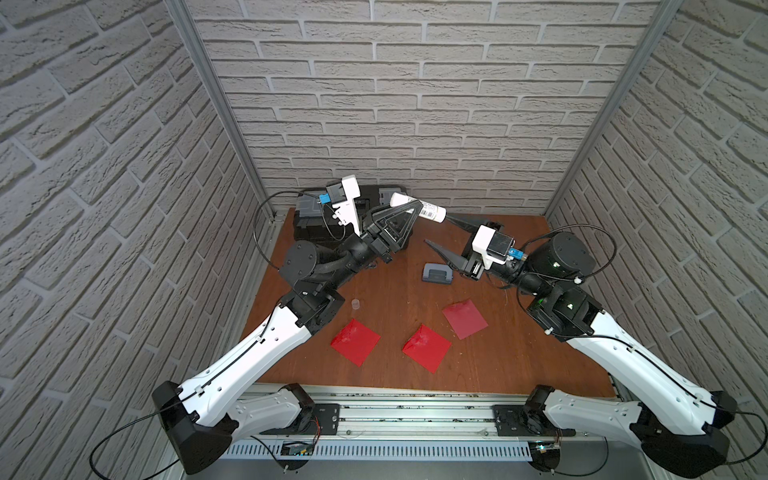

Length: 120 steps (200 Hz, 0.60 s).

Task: Seal the envelope with a glue stick
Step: Unscrew the glue stick.

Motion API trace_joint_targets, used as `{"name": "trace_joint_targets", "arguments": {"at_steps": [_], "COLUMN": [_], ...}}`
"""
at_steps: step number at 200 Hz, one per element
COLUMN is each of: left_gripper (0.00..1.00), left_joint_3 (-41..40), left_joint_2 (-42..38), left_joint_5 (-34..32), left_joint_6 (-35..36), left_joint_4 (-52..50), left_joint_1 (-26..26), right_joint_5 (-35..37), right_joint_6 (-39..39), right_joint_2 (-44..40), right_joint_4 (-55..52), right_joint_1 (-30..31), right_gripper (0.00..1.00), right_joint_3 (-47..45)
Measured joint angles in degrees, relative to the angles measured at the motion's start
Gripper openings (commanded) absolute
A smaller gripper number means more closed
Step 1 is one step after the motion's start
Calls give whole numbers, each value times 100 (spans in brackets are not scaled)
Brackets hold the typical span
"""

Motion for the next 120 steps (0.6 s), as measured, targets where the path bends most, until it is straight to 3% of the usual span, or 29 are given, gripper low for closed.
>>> {"name": "trace_joint_targets", "arguments": {"at_steps": [53, 93, 120], "left_gripper": [0, 0, 0], "left_joint_3": [-66, -66, -63], "left_joint_2": [-63, -90, -87], "left_joint_5": [-79, -85, -70], "left_joint_6": [-2, -9, -66], "left_joint_4": [-109, -181, -199], "left_joint_1": [39, 66, 66], "right_joint_5": [293, 289, 258], "right_joint_6": [-107, -111, -116], "right_joint_2": [-122, -282, -125], "right_joint_4": [-15, 105, 90], "right_joint_1": [0, 0, 0], "right_gripper": [46, 53, 53], "right_joint_3": [-136, -260, -107]}}
